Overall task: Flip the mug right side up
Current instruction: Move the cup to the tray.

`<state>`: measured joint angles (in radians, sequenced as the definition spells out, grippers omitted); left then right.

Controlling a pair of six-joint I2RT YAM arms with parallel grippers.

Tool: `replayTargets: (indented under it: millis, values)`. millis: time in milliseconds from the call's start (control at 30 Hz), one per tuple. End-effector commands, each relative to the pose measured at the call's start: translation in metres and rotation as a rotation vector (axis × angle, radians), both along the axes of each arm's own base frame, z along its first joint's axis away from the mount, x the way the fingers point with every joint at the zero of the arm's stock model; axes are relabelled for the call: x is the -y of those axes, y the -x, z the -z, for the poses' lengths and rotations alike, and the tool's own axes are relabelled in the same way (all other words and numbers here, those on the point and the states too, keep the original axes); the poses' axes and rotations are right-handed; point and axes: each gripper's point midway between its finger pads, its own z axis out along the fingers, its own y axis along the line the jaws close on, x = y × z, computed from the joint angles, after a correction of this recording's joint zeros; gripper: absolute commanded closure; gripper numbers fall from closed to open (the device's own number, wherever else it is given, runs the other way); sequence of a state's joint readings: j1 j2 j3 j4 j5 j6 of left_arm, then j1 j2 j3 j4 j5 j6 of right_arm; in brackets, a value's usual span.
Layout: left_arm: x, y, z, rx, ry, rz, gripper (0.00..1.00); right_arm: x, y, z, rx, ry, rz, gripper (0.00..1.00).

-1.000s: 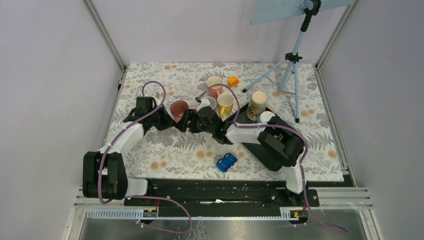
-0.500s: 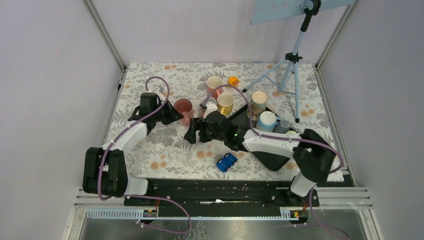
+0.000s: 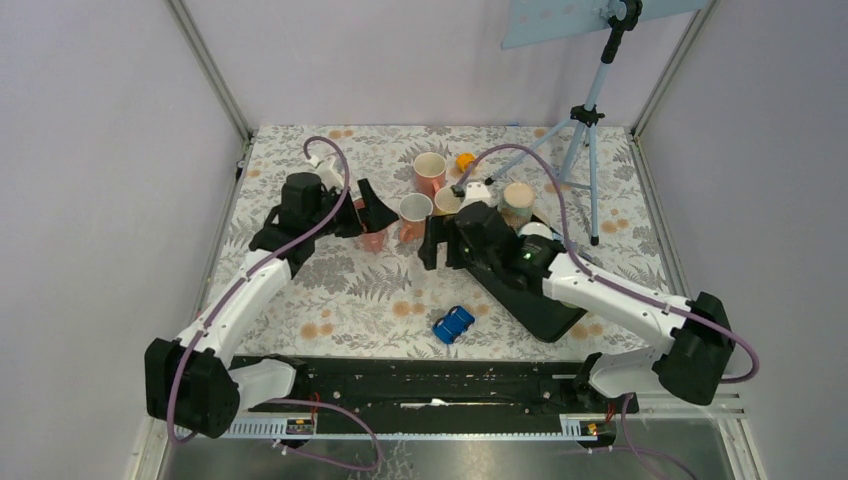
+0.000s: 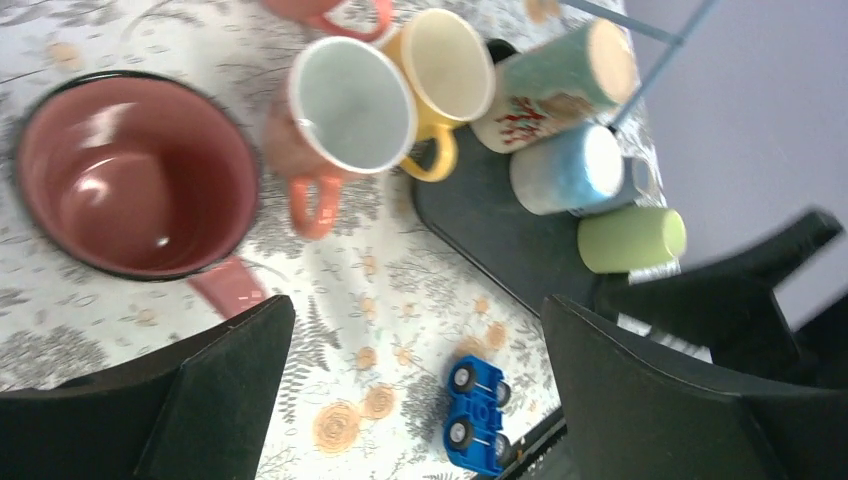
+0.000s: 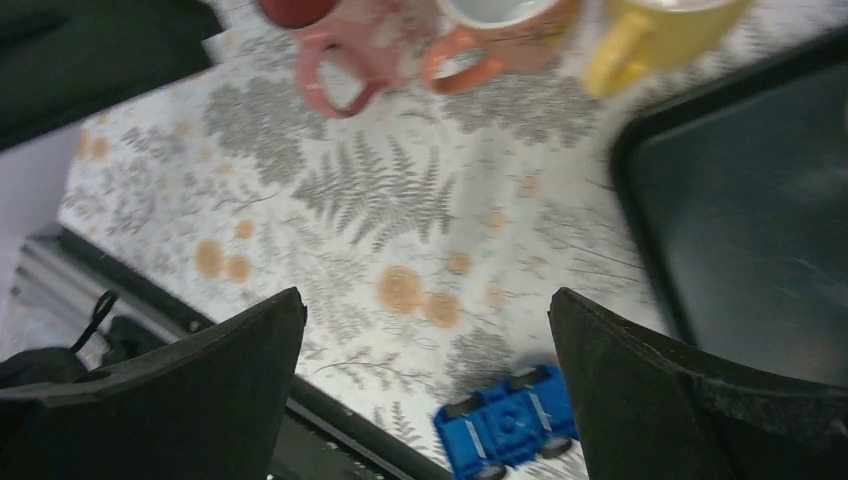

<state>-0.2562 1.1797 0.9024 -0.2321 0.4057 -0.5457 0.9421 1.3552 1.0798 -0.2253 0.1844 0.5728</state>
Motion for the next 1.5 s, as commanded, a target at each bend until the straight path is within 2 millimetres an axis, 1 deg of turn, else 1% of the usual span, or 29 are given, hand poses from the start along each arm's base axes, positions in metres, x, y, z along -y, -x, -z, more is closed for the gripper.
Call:
replayTargets:
  millis: [0, 100, 200, 300, 467, 533, 633, 700, 767, 800, 833, 900, 1033, 1067, 1133, 1267, 1467]
  values:
    - [0.020, 0.011, -0.037, 0.123, -0.016, 0.077, 0.01, 0.056, -0.015, -0.027, 0.035, 0.084, 0.127, 0.00]
    - [0.032, 0.017, -0.048, 0.159, -0.015, 0.123, 0.01, 0.086, -0.026, -0.031, 0.029, 0.096, 0.201, 0.00]
    - [0.041, 0.023, -0.059, 0.189, -0.009, 0.161, 0.01, 0.122, -0.035, -0.025, 0.013, 0.137, 0.301, 0.00]
    - [0.046, 0.027, -0.065, 0.201, 0.002, 0.188, 0.01, 0.157, -0.036, -0.020, -0.014, 0.167, 0.422, 0.00]
    - [0.055, 0.029, -0.077, 0.214, 0.027, 0.231, 0.01, 0.226, -0.033, -0.010, -0.066, 0.243, 0.691, 0.00]
    - [0.059, 0.028, -0.080, 0.221, 0.029, 0.248, 0.01, 0.251, -0.028, -0.003, -0.095, 0.282, 0.790, 0.00]
    - [0.063, 0.026, -0.083, 0.227, 0.027, 0.263, 0.01, 0.281, -0.023, 0.005, -0.121, 0.313, 0.904, 0.00]
    - [0.065, 0.026, -0.082, 0.228, 0.025, 0.273, 0.01, 0.295, -0.023, 0.012, -0.139, 0.308, 0.954, 0.00]
    - [0.066, 0.025, -0.081, 0.226, 0.025, 0.284, 0.01, 0.306, -0.025, 0.020, -0.158, 0.284, 0.986, 0.00]
    - [0.067, 0.026, -0.080, 0.225, 0.024, 0.291, 0.01, 0.309, -0.028, 0.024, -0.178, 0.249, 0.993, 0.00]
    - [0.067, 0.026, -0.079, 0.221, 0.024, 0.296, 0.01, 0.316, -0.029, 0.027, -0.195, 0.215, 1.013, 0.00]
    - [0.068, 0.026, -0.078, 0.221, 0.023, 0.303, 0.01, 0.323, -0.034, 0.033, -0.210, 0.162, 1.034, 0.00]
    - [0.069, 0.027, -0.076, 0.218, 0.023, 0.312, 0.01, 0.339, -0.036, 0.046, -0.250, 0.095, 1.082, 0.00]
    - [0.069, 0.027, -0.076, 0.220, 0.025, 0.311, 0.01, 0.346, -0.036, 0.050, -0.261, 0.070, 1.104, 0.00]
    - [0.070, 0.028, -0.076, 0.219, 0.030, 0.319, 0.01, 0.352, -0.039, 0.058, -0.285, 0.020, 1.114, 0.00]
    - [0.073, 0.029, -0.080, 0.228, 0.042, 0.335, 0.01, 0.356, -0.048, 0.068, -0.295, -0.054, 1.119, 0.00]
    - [0.076, 0.028, -0.082, 0.222, 0.038, 0.350, 0.01, 0.352, -0.054, 0.081, -0.326, -0.106, 1.134, 0.00]
